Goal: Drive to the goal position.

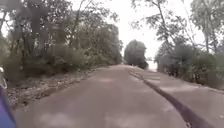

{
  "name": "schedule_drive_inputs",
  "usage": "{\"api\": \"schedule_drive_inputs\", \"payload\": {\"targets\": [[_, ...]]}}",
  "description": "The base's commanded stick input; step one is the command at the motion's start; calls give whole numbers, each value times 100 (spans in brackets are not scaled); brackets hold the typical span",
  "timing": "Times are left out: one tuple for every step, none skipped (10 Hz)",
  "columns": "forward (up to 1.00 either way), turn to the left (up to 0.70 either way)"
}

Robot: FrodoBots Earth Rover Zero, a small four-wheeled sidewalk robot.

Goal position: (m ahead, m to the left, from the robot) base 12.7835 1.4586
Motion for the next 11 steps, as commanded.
{"api": "schedule_drive_inputs", "payload": {"targets": [[70,-1],[70,-1],[70,-1],[70,-1],[70,-1],[70,-1],[70,-1],[70,-29],[70,-32],[70,-35],[70,-7]]}}
